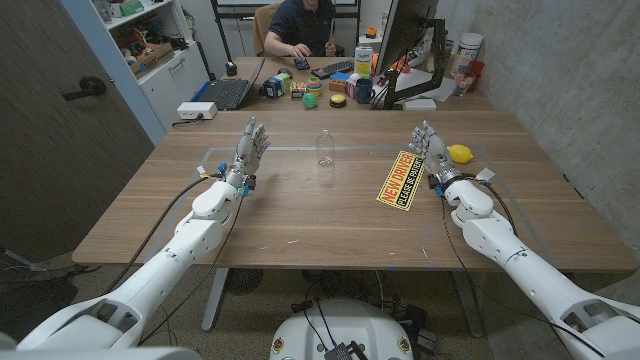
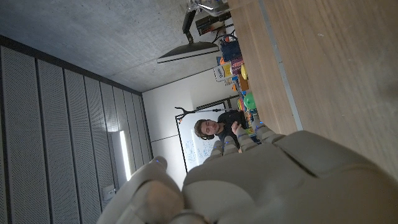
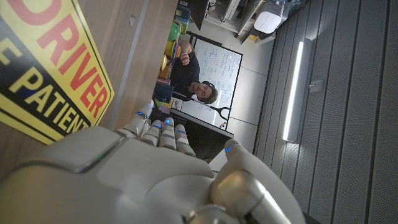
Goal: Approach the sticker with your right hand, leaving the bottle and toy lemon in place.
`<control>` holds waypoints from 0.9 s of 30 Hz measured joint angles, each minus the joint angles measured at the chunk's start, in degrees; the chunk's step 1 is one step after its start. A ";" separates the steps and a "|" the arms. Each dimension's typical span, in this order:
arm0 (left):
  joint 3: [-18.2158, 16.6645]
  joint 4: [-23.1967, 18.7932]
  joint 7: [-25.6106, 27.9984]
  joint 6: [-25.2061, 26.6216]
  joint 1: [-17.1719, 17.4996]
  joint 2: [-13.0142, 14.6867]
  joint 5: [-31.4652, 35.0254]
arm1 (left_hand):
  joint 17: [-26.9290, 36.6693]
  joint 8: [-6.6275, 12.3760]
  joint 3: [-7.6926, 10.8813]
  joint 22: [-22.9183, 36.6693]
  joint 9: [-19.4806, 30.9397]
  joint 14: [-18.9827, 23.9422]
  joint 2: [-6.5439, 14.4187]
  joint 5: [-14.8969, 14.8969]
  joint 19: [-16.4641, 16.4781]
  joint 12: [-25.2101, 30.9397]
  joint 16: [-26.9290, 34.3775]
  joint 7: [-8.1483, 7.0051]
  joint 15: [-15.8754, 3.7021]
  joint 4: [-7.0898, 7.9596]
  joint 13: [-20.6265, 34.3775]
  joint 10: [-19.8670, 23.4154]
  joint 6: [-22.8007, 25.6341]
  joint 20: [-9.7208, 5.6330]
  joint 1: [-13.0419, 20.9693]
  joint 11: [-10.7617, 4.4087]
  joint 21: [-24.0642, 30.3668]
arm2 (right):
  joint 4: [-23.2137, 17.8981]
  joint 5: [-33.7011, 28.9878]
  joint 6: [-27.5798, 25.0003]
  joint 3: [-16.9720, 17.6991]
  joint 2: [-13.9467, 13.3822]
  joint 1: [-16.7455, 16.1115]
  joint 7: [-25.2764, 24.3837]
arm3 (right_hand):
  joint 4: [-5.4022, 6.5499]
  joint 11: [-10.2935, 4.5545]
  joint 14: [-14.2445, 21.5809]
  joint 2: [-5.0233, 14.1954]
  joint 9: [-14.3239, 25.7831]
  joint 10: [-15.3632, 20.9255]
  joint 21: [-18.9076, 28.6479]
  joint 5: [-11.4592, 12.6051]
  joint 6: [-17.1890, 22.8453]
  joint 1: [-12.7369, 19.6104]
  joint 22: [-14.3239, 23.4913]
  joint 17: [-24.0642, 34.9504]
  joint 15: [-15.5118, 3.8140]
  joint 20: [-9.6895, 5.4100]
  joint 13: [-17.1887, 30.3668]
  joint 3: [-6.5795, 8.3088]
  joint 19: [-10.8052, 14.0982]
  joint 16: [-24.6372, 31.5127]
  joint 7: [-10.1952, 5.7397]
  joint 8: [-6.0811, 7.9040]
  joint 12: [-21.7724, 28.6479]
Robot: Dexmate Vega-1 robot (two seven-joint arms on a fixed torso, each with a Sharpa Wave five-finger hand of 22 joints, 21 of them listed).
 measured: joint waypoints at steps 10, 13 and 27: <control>-1.25 0.05 -0.81 0.74 0.31 -0.33 0.58 | 0.00 0.00 0.00 0.00 0.09 0.00 -0.02 0.00 -0.01 0.00 0.02 0.00 0.00 -0.01 0.00 0.00 0.01 0.02 -0.02 0.00 0.00 | -0.13 -0.32 0.05 0.30 0.64 -0.15 -0.48 | 0.00 0.14 0.01 0.00 0.03 -0.15 0.00 0.00 0.00 0.00 0.00 -0.01 0.00 0.00 0.00 0.00 0.00 0.00 -0.01 0.00 0.00; -1.47 -0.10 -0.85 0.94 0.41 -0.44 0.80 | 0.00 0.00 0.00 -0.01 0.09 0.00 -0.02 0.00 -0.20 0.00 0.01 0.00 0.00 -0.01 0.00 0.00 0.01 0.21 -0.02 0.00 0.00 | 0.11 -0.36 0.14 0.48 0.79 -0.14 -0.44 | 0.00 0.14 0.00 0.00 0.02 -0.15 0.00 0.00 0.00 0.00 -0.01 -0.01 0.00 0.64 0.00 -0.01 0.24 0.00 -0.01 0.00 0.00; -2.22 -0.51 -0.88 1.99 0.54 -1.35 2.19 | -0.01 0.00 -0.26 -0.01 0.09 0.00 -0.02 0.00 -0.20 -0.01 0.01 0.01 0.00 0.23 -0.01 0.01 0.02 0.21 -0.02 -0.01 -0.24 | 0.29 -2.10 1.00 1.18 0.84 -0.41 -2.25 | 0.01 0.64 -0.70 0.23 0.02 -1.32 -1.73 0.23 -1.13 -0.23 -0.01 0.26 5.46 8.66 0.26 -0.07 0.23 -0.39 -3.43 0.00 0.00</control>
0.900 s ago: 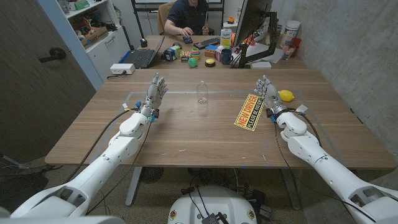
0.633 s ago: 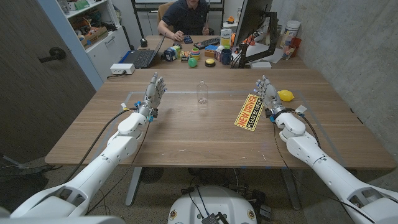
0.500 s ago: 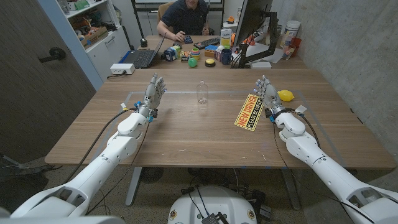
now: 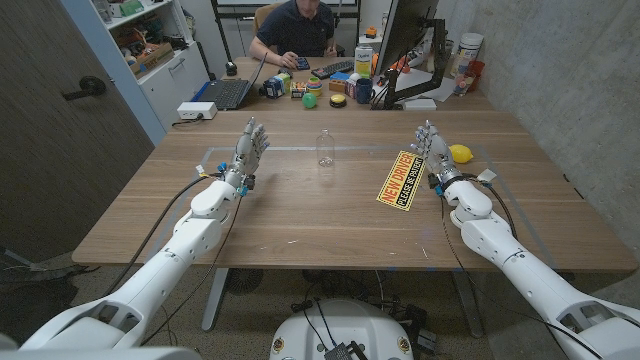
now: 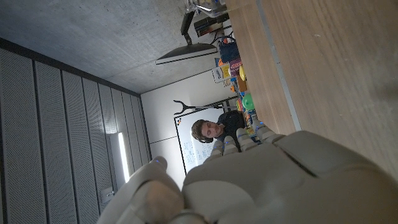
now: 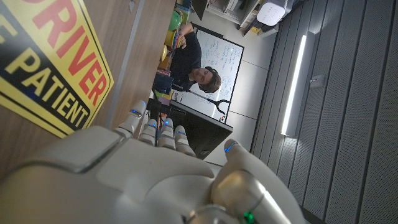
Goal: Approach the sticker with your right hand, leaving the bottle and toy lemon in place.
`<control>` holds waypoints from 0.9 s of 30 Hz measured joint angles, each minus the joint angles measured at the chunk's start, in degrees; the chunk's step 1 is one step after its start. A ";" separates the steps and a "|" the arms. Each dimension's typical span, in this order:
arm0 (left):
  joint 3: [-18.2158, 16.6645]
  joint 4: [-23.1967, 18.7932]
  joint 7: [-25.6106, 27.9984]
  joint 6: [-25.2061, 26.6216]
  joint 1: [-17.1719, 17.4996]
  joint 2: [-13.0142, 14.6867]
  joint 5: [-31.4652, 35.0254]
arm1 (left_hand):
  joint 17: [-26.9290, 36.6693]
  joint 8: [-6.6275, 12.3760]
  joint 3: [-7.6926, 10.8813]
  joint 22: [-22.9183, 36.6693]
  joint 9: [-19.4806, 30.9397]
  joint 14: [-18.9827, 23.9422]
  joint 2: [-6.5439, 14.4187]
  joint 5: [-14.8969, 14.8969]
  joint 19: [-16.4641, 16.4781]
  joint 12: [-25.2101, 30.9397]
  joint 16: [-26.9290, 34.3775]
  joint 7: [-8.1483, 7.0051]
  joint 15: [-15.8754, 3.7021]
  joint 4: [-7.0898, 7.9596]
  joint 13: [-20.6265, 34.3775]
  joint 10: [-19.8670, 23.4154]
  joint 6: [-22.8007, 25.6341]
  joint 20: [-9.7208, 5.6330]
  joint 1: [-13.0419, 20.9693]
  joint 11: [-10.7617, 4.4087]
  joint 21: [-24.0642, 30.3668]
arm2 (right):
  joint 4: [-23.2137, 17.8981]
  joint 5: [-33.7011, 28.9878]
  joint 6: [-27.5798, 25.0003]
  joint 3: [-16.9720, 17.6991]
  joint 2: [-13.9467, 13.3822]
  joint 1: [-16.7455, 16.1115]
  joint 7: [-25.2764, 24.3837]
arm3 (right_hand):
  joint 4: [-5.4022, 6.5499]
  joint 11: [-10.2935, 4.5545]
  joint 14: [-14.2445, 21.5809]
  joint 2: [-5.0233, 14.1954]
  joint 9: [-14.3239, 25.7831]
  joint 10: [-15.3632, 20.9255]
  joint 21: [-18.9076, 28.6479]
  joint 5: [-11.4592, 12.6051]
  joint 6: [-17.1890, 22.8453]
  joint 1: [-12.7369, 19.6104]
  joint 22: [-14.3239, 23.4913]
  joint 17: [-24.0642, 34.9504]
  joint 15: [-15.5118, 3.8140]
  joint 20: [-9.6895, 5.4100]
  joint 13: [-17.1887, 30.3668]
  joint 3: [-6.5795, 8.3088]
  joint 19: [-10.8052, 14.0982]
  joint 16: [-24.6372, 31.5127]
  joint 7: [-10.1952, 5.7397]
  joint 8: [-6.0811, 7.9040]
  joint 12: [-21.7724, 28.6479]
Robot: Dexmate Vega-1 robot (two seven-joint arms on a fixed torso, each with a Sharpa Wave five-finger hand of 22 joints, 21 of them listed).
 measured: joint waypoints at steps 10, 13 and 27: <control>-0.13 -0.04 0.00 0.53 -0.19 -0.48 0.60 | -0.01 0.00 0.00 0.00 -0.01 0.00 0.00 0.00 0.24 -0.01 0.00 0.00 0.00 0.00 0.00 0.00 0.00 0.23 0.00 0.00 0.00 | -2.16 -9.88 1.67 0.42 -0.39 -1.14 -9.77 | -2.67 -0.78 3.87 -3.90 0.00 0.82 -1.10 -0.94 1.14 1.16 0.00 -0.16 0.24 3.75 0.00 -3.12 3.00 0.62 -1.94 0.38 0.67; -0.13 -0.04 -0.07 0.62 -0.29 -0.59 0.72 | -0.01 0.00 0.00 0.00 -0.01 0.00 0.00 0.00 0.22 -0.01 0.00 0.00 0.00 0.00 0.00 0.00 0.00 0.21 0.00 0.00 0.00 | -2.53 -13.82 2.24 0.62 -0.39 -1.42 -13.03 | -3.09 -1.03 4.74 -4.52 0.00 1.53 -1.49 -0.94 1.57 1.78 -0.13 -0.16 -0.03 4.11 -0.01 -3.55 4.26 0.74 -2.35 0.45 0.67; -0.12 0.38 -0.33 1.23 -0.76 -1.08 1.17 | -0.01 0.00 0.00 -0.01 -0.01 0.00 0.00 0.00 0.22 -0.01 0.00 0.00 0.00 -0.01 -0.01 0.01 0.01 0.21 0.00 -0.01 -0.61 | -2.74 -32.52 3.06 0.92 0.36 -1.71 -24.65 | -4.69 -1.87 6.68 -6.30 -0.01 3.15 -2.77 -0.94 4.34 3.57 -0.14 -0.15 -0.54 4.74 -0.01 -4.01 5.23 1.06 -4.07 1.32 1.10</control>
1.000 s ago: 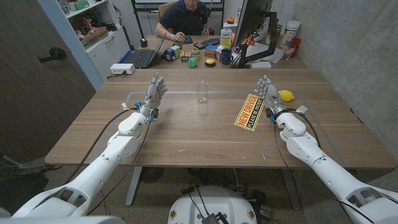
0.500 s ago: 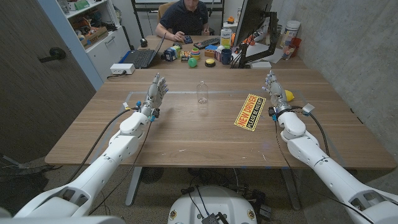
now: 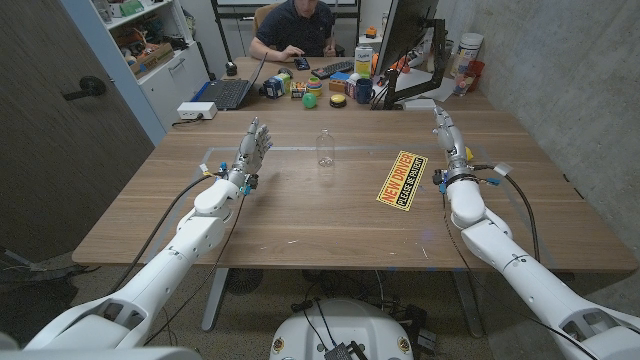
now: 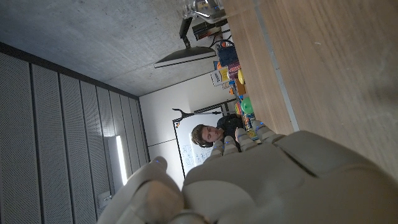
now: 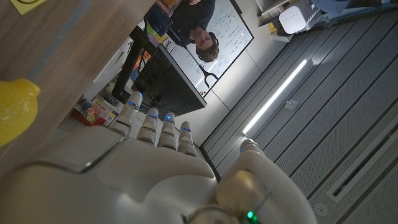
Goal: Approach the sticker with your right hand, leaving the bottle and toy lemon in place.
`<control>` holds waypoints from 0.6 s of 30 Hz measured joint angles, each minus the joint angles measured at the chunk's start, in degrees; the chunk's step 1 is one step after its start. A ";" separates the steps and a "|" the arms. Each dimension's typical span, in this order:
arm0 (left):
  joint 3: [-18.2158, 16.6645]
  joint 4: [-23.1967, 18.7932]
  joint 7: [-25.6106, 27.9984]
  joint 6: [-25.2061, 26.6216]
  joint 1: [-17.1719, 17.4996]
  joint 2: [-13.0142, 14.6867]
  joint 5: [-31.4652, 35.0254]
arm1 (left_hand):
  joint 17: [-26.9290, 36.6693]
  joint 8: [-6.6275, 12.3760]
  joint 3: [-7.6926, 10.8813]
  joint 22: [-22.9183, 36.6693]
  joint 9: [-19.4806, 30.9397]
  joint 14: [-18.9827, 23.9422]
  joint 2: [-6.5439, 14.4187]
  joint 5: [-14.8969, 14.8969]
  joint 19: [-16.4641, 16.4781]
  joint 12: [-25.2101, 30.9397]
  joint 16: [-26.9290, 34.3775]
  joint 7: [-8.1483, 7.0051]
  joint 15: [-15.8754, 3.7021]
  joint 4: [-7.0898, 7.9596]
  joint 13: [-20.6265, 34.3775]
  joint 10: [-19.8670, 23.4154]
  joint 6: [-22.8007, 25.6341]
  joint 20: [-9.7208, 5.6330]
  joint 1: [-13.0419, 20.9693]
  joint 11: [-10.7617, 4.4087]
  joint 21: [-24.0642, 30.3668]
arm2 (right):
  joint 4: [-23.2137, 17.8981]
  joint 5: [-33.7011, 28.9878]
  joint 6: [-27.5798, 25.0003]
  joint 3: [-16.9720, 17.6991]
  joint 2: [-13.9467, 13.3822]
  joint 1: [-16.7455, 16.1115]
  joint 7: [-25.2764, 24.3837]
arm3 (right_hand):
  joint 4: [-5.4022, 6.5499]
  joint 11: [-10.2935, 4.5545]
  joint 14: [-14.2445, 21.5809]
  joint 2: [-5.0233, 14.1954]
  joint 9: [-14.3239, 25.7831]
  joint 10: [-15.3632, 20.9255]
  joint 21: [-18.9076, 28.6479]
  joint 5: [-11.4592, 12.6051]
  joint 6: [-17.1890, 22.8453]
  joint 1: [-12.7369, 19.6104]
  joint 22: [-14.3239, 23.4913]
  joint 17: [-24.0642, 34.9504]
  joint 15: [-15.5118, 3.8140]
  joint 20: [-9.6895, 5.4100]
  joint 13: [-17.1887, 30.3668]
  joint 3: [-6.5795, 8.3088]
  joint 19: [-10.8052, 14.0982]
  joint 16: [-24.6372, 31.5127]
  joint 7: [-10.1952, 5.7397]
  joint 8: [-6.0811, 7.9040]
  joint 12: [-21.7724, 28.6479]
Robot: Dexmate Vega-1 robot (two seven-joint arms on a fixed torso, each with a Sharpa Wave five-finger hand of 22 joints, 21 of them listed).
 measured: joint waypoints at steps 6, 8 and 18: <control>0.01 0.38 -0.08 0.15 -0.28 -0.21 0.18 | 0.00 0.00 0.00 0.00 0.00 0.00 0.00 0.00 0.00 0.00 0.00 0.00 0.00 0.00 0.00 0.00 0.00 0.00 0.00 0.00 0.00 | -1.00 -8.87 -2.97 -0.82 -0.20 0.14 -4.02 | -0.25 -0.49 0.20 0.18 0.00 0.49 -0.42 0.00 0.72 0.60 0.00 0.00 -0.20 -0.41 0.00 0.10 0.41 0.00 -0.72 0.01 0.00; 0.02 0.42 -0.08 0.17 -0.32 -0.26 0.20 | 0.00 0.00 0.00 0.00 0.00 0.00 0.00 0.00 0.00 0.00 0.00 0.00 0.00 0.00 0.00 0.00 0.00 0.00 0.00 0.00 0.00 | -1.25 -10.94 -3.75 -1.05 -0.31 0.24 -4.93 | -0.55 -0.49 0.20 0.18 0.00 0.49 -0.58 0.00 0.92 0.59 0.00 0.00 -0.20 -0.41 0.00 0.08 0.41 -0.24 -0.92 0.01 0.00; -0.03 0.73 -0.08 0.19 -0.38 -0.52 0.25 | 0.00 0.00 0.00 0.00 0.00 0.00 0.00 0.00 0.00 0.00 0.00 -0.20 0.00 0.00 0.00 0.00 -0.20 0.00 0.00 0.00 -0.22 | -1.45 -19.09 -5.76 -1.81 -0.40 0.74 -9.64 | -1.19 -1.51 1.12 0.46 0.00 1.53 -1.27 0.29 2.34 2.09 0.01 0.01 -1.13 -0.30 -0.01 0.25 1.54 -0.39 -2.35 0.01 0.00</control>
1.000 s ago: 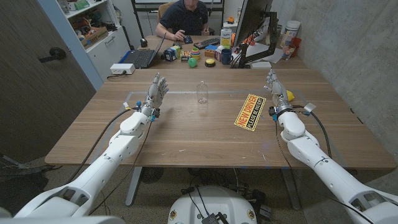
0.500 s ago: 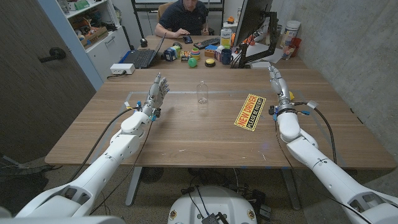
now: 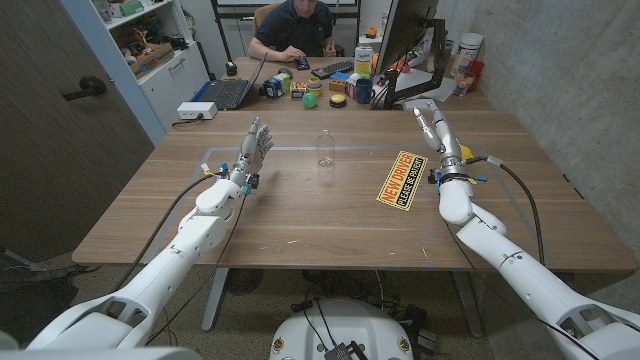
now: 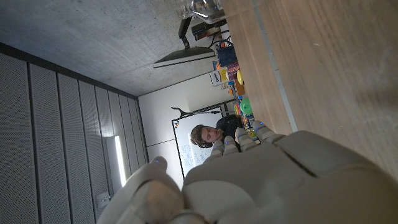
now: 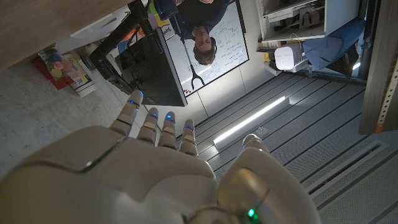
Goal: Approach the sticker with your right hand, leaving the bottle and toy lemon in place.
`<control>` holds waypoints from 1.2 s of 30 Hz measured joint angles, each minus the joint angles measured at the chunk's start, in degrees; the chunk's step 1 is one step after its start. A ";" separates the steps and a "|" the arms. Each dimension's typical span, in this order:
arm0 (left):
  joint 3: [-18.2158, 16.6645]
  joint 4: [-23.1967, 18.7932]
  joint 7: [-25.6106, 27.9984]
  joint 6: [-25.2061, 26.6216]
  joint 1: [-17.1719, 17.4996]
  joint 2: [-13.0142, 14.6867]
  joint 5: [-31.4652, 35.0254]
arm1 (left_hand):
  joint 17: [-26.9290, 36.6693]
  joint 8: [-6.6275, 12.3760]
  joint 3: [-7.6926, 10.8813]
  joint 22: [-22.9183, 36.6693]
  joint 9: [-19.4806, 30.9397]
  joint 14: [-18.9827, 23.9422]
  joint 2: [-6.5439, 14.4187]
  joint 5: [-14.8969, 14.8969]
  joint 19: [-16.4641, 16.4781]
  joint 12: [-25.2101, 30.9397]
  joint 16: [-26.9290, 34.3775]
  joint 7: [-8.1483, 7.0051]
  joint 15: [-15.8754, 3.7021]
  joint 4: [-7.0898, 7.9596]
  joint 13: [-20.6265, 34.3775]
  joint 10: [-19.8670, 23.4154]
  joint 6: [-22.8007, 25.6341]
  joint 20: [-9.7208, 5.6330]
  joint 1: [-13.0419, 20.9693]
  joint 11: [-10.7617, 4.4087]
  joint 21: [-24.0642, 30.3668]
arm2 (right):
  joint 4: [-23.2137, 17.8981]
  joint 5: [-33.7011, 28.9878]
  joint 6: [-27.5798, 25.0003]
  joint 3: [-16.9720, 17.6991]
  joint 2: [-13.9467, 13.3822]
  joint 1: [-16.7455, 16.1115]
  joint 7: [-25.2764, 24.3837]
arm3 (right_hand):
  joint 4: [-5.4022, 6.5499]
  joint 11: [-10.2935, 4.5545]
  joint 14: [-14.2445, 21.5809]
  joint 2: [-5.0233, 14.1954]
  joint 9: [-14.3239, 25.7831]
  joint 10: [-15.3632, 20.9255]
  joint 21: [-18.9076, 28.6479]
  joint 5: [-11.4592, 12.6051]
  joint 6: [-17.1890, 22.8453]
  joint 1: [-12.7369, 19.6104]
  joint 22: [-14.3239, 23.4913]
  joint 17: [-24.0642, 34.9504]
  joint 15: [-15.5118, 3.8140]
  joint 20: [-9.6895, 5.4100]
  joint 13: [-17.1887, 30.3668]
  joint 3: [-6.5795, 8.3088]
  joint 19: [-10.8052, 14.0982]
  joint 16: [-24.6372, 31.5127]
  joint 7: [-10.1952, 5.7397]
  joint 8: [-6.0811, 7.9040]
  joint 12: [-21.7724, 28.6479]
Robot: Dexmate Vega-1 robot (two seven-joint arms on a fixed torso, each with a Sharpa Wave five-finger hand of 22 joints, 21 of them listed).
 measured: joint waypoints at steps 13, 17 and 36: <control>-0.24 0.13 0.00 0.11 -0.03 -0.04 0.06 | 0.00 0.00 -0.24 0.00 0.00 0.00 0.00 0.00 0.00 0.00 0.00 0.00 0.00 0.24 0.00 0.00 0.00 0.00 0.00 0.00 -0.22 | 0.00 -6.94 -1.99 -1.89 0.03 1.13 -4.40 | -3.25 -2.30 2.67 2.50 0.00 2.86 -1.72 0.66 5.15 6.59 0.15 0.00 -0.82 0.81 -0.14 1.96 3.06 -0.50 -2.90 0.76 0.45; -0.28 0.16 -0.03 0.15 -0.05 -0.04 0.06 | 0.00 0.00 -0.24 0.00 0.00 -0.22 0.00 0.00 0.00 0.00 0.00 0.00 0.22 0.24 0.00 0.00 0.00 0.00 0.00 0.00 -0.22 | -0.58 -9.06 -3.13 -2.51 -0.45 1.29 -4.75 | -3.55 -3.43 2.67 2.75 0.00 3.14 -2.56 0.38 6.58 6.81 0.15 0.01 -0.82 0.81 -0.14 2.13 3.06 -0.88 -4.33 0.76 0.44; -0.80 0.98 -1.80 0.03 -0.25 -0.22 -1.13 | 0.00 0.00 -0.42 0.00 0.00 -0.29 0.00 0.49 0.32 0.00 -0.33 0.00 0.29 0.05 0.00 0.00 0.01 0.32 0.00 0.00 -0.63 | -9.69 -15.48 -13.70 -4.98 -6.00 2.17 9.38 | -2.65 -5.13 -5.37 3.18 -0.01 -5.60 -8.89 -1.35 1.65 6.02 0.14 0.15 -1.44 0.00 0.02 0.11 -1.07 -2.50 -8.06 -1.83 -1.44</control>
